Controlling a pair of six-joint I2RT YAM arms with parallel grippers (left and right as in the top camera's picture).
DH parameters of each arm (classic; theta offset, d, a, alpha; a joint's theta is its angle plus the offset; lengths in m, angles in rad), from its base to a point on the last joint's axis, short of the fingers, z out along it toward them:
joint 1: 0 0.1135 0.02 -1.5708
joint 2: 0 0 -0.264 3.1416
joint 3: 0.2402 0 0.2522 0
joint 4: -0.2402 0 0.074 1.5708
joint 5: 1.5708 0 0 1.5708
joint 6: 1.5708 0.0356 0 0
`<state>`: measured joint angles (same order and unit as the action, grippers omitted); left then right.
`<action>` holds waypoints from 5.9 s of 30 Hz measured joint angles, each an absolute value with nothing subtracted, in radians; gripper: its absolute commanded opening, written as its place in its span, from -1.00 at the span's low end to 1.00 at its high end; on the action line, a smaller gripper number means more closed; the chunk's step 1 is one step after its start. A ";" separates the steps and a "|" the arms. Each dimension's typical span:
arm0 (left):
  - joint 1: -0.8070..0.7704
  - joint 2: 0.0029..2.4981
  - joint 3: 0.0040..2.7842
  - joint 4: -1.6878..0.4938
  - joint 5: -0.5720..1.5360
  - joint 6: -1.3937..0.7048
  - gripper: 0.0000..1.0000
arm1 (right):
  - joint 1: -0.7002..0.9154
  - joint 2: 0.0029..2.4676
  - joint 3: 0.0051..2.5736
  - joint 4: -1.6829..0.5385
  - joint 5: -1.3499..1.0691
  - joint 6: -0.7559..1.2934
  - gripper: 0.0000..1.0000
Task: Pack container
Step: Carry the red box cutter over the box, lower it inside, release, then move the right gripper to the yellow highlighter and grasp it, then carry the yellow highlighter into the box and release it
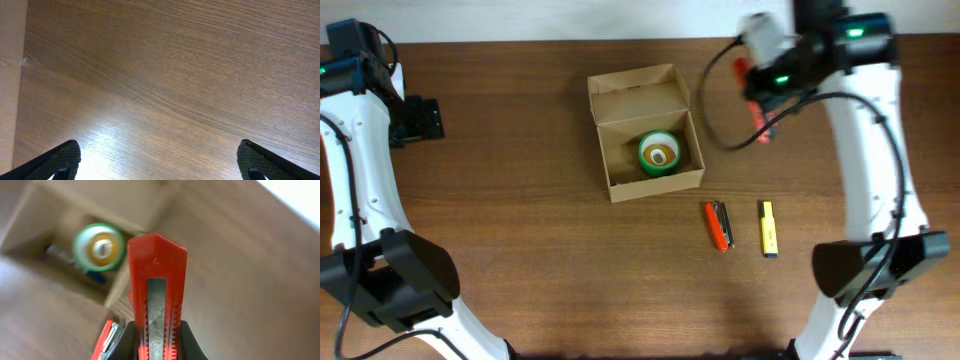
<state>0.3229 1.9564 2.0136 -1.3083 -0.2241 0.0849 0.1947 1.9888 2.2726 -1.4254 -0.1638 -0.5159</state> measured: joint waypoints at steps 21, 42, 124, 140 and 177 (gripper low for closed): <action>0.323 1.956 2.014 -1.309 -0.224 0.085 1.00 | 0.493 2.339 2.281 -1.387 -0.125 -1.027 -0.93; 0.323 1.956 2.014 -1.308 -0.224 0.085 1.00 | 0.563 2.442 2.281 -1.243 -0.184 -0.918 0.76; 0.323 1.956 2.013 -1.309 -0.224 0.085 1.00 | 0.015 1.673 0.861 -0.628 0.018 0.045 -0.08; 0.323 1.956 2.013 -1.308 -0.224 0.085 1.00 | 0.056 1.718 1.043 -0.835 0.040 0.103 -0.92; 0.323 1.956 2.013 -1.309 -0.224 0.085 1.00 | 0.611 1.885 1.666 -0.752 0.009 -0.895 -0.93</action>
